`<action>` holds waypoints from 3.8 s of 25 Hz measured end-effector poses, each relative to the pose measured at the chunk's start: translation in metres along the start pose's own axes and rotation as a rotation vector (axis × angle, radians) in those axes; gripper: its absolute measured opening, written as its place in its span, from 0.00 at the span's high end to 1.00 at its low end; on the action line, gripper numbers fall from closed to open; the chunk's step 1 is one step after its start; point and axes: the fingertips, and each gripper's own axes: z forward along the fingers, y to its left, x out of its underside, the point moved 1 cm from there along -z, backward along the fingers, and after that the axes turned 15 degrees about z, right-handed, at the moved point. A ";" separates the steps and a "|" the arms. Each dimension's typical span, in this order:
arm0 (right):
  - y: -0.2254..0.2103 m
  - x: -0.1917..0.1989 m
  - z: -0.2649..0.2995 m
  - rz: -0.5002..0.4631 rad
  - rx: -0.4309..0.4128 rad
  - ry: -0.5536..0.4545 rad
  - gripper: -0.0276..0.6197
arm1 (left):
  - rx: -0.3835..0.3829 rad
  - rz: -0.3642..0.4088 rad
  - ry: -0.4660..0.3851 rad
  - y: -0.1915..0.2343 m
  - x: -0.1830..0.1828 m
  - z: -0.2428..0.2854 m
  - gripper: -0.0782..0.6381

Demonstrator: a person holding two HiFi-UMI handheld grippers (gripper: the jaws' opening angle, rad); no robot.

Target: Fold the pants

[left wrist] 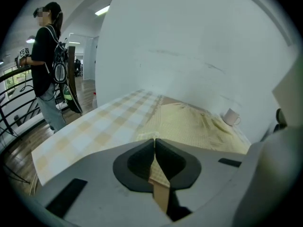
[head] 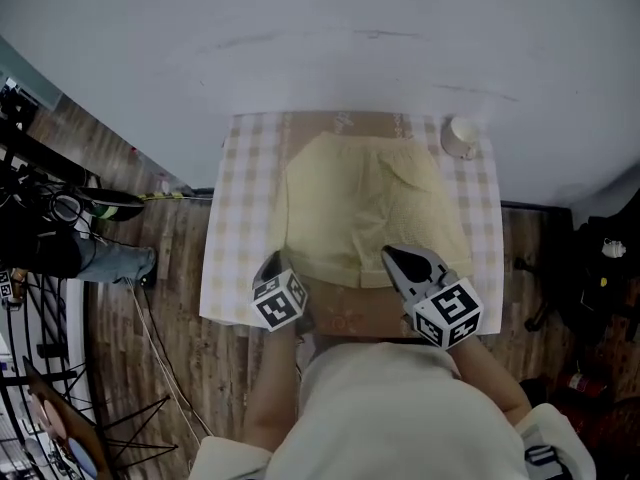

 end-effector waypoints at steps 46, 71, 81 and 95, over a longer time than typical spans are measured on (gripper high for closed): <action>-0.154 0.004 -0.158 0.049 0.053 -0.034 0.96 | 0.537 0.320 -0.030 -0.418 0.015 -0.044 0.87; -0.175 0.006 -0.180 0.066 0.129 -0.051 0.96 | 0.689 0.494 0.148 -0.465 0.074 -0.042 0.87; -0.175 0.004 -0.172 0.060 0.130 -0.038 0.96 | 0.713 0.401 0.097 -0.444 0.056 -0.047 0.75; -0.173 -0.027 -0.095 -0.003 0.101 -0.016 0.96 | 0.479 0.130 -0.004 -0.295 -0.008 -0.042 0.85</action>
